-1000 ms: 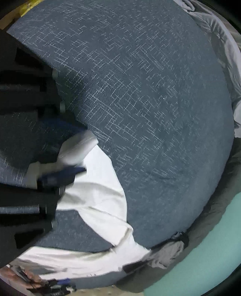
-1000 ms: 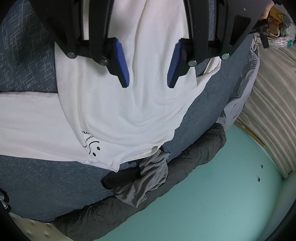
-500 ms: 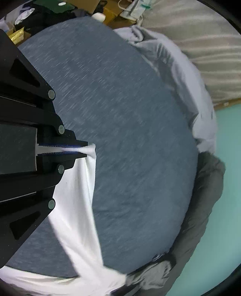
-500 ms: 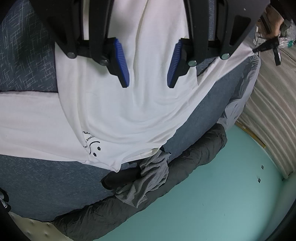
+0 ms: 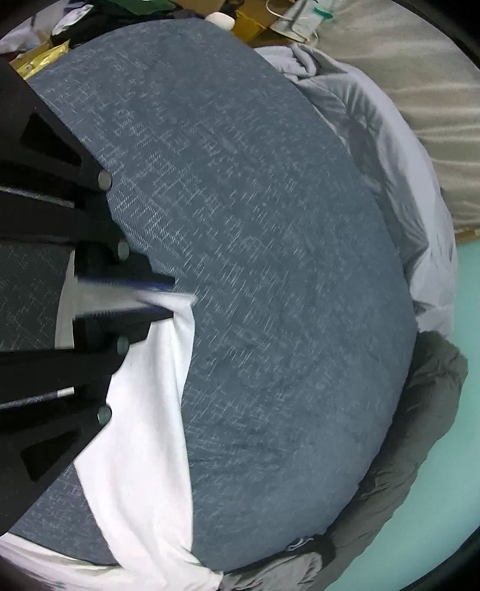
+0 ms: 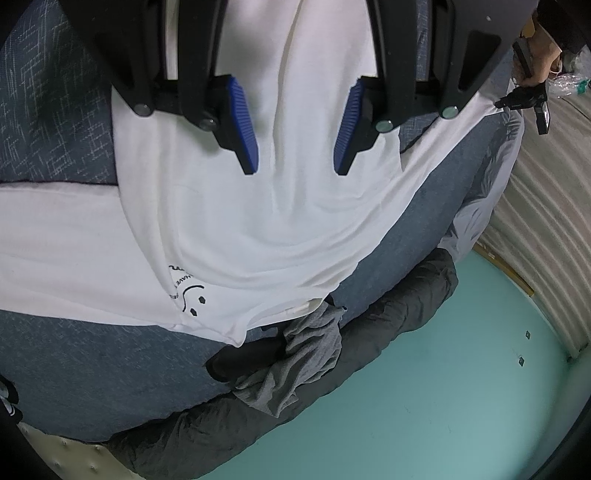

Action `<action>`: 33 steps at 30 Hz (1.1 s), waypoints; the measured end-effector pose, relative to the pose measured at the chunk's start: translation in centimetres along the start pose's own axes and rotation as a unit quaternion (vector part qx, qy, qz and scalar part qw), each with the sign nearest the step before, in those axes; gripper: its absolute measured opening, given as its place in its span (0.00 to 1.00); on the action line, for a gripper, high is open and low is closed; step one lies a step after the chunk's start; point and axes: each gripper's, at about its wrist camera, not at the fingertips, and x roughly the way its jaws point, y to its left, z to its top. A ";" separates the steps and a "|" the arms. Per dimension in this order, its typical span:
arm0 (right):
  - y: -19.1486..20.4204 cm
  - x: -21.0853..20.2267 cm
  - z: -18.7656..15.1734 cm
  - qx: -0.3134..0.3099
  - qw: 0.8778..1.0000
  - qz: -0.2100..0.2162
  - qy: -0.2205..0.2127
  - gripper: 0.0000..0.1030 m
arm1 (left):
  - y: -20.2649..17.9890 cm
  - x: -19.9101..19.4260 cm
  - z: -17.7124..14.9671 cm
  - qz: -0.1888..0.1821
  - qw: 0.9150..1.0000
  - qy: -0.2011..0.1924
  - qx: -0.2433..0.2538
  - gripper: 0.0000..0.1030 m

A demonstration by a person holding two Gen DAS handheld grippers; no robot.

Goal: Fold clothes

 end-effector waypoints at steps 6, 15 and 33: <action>0.3 -0.1 -0.1 -0.002 1.000 0.005 0.001 0.42 | 0.4 -2.0 -0.5 -0.001 1.000 -0.015 0.018 0.30; 1.2 -1.4 0.5 -0.010 1.000 0.020 0.000 0.42 | -4.3 -5.9 -5.2 -0.104 0.991 0.016 0.081 0.30; 0.3 -8.9 -0.8 -0.032 0.994 0.001 0.100 0.42 | -12.7 -14.2 -16.9 -0.247 0.940 0.071 0.223 0.30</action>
